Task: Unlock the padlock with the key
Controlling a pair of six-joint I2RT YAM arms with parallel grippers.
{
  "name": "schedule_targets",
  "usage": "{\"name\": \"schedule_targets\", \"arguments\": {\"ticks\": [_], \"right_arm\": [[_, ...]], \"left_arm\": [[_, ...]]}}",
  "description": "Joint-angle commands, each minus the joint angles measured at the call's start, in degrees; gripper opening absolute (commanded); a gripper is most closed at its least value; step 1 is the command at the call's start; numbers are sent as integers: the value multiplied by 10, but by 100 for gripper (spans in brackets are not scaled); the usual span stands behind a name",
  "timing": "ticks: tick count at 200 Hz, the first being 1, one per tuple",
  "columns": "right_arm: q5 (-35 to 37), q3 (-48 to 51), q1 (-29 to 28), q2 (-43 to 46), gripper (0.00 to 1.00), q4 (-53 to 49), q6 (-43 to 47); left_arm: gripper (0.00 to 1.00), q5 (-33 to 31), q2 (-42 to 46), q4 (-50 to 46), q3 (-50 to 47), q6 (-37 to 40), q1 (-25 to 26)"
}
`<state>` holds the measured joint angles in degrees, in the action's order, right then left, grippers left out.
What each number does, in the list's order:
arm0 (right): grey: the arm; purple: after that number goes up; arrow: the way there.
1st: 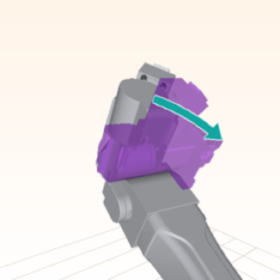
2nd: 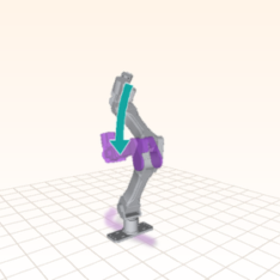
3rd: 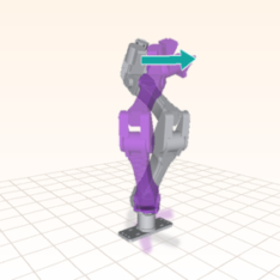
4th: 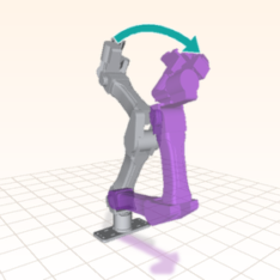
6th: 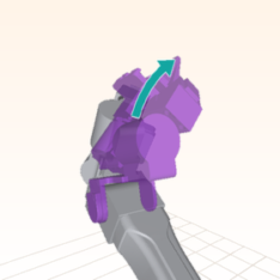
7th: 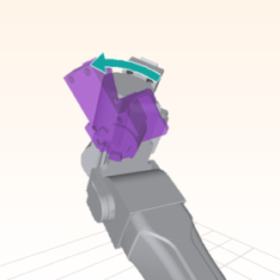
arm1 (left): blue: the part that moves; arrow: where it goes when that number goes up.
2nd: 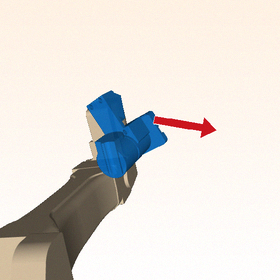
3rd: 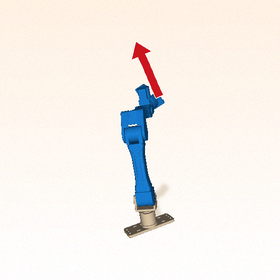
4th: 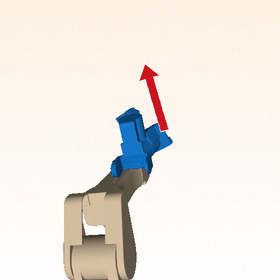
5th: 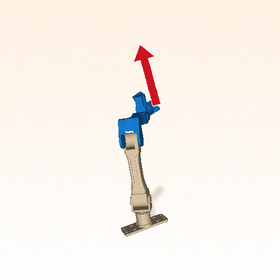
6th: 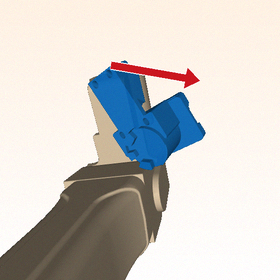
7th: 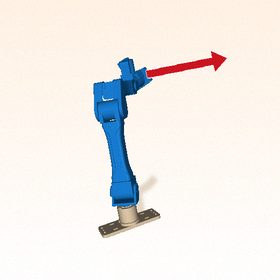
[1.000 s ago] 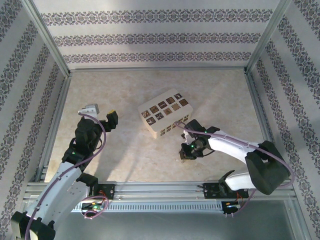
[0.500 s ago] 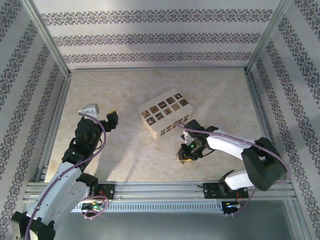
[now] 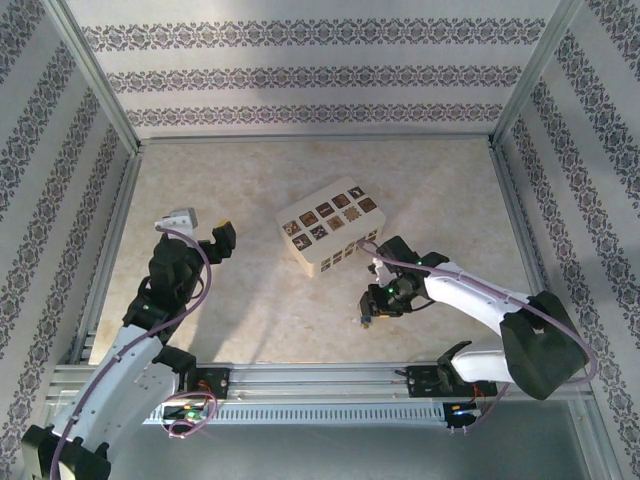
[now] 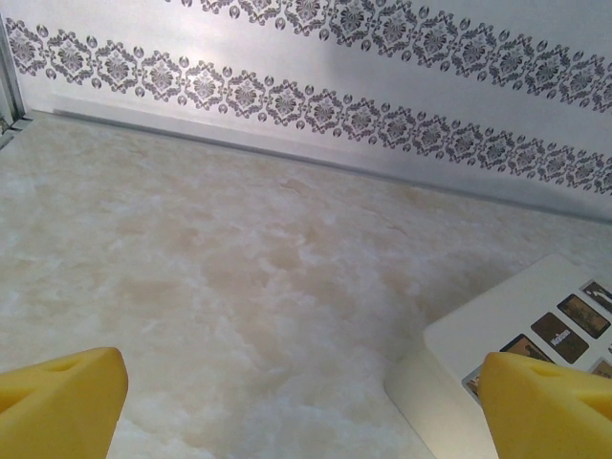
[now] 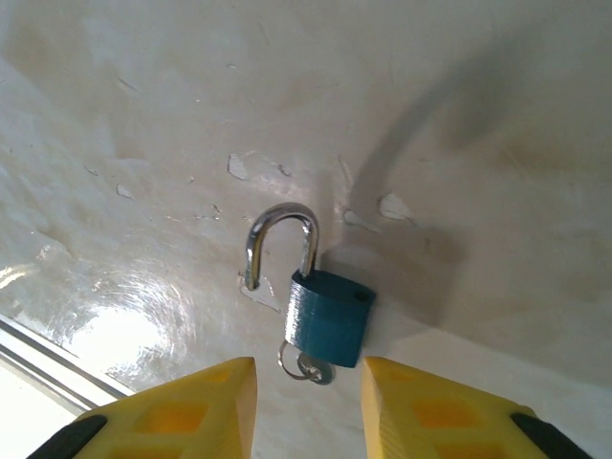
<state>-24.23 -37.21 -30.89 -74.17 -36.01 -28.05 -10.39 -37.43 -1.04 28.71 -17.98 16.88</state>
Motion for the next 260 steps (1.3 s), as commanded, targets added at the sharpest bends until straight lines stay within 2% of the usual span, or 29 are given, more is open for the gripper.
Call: {"name": "schedule_targets", "arguments": {"ticks": [1,92,136,146,155,158,180,209,260], "right_arm": [[27,-23,9,28,35,-27,12],[101,-77,62,128,58,-38,55],[138,-80,111,170,72,18,88],[148,-69,123,181,79,44,95],[154,-57,136,191,96,69,104],[156,-54,142,193,98,76,107],[157,-28,187,210,98,131,119],[186,19,249,230,98,215,148],[266,103,286,241,98,368,208]], "left_arm": [[95,-13,12,-12,7,16,4],[99,-53,53,-31,19,49,5],[99,-71,64,-34,18,61,5],[99,-73,65,-31,17,60,5],[99,-75,66,-25,13,61,5],[99,-75,66,-23,12,61,5],[99,-94,68,0,-7,67,5],[99,-177,68,24,-43,84,3],[99,-224,68,37,-69,135,-4]]}}
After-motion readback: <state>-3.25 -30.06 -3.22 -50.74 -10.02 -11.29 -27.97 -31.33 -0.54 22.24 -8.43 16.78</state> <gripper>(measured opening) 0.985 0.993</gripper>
